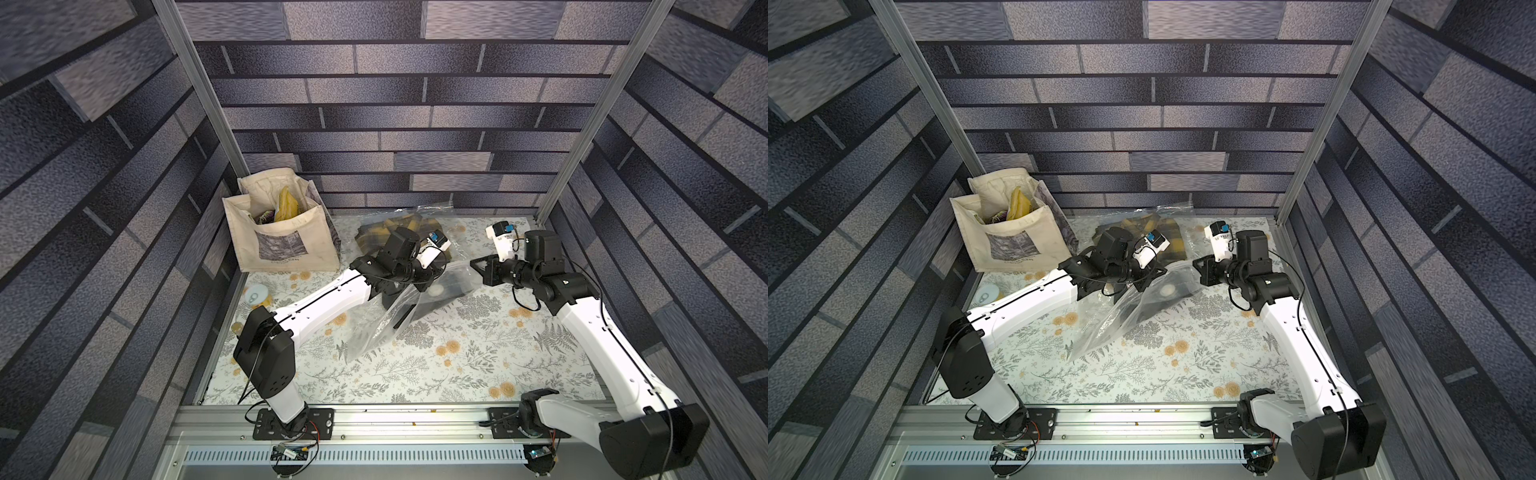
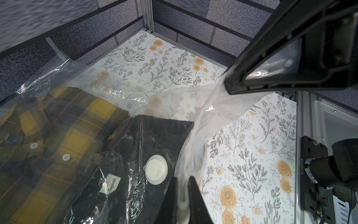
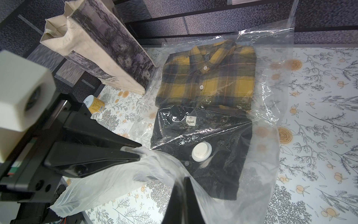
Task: Place the folded shirt into the vacuum bag
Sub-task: Close the vacuum bag at the center of the board.
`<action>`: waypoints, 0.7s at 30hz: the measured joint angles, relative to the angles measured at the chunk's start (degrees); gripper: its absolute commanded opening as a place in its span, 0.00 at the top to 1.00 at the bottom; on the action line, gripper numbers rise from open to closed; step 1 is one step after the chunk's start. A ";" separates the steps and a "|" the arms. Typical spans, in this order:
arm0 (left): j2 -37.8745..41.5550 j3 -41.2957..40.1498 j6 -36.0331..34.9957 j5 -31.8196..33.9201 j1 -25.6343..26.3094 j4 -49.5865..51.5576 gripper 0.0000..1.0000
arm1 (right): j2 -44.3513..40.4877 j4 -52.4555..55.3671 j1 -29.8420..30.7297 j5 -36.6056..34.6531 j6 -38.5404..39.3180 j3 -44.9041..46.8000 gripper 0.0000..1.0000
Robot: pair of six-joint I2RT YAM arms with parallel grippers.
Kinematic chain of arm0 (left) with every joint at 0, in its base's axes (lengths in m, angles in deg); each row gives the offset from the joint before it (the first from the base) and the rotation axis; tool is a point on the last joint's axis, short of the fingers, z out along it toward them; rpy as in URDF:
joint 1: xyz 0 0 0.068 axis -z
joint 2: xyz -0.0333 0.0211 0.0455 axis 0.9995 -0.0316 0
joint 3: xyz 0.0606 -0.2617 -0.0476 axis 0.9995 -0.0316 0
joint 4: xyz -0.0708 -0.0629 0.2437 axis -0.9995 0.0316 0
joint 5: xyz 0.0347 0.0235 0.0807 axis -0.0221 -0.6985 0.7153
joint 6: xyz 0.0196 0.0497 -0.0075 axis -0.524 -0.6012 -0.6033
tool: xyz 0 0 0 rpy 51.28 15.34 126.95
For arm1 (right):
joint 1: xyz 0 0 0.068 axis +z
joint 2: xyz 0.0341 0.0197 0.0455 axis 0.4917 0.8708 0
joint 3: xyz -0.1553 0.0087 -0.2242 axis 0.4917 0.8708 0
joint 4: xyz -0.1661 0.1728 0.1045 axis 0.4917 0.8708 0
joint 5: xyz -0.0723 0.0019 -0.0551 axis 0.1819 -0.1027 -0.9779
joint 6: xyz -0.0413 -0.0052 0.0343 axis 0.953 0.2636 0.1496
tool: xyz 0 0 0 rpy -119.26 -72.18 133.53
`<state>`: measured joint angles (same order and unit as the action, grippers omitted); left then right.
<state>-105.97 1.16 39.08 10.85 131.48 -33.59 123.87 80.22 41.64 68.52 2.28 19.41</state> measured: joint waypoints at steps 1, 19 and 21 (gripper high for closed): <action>-0.26 0.24 -0.09 -0.02 0.00 0.07 0.96 | 0.00 0.00 0.00 -0.22 0.00 0.02 1.00; 1.14 1.14 -8.26 2.45 3.39 9.88 0.95 | -2.43 0.26 -1.09 -0.37 -1.70 2.73 1.00; 1.16 1.22 -8.39 3.52 3.74 10.95 0.94 | -2.43 0.68 -1.09 -0.39 -1.70 2.73 1.00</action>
<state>-104.82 2.38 30.68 14.37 135.21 -22.64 121.44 80.90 40.54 68.13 0.57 22.14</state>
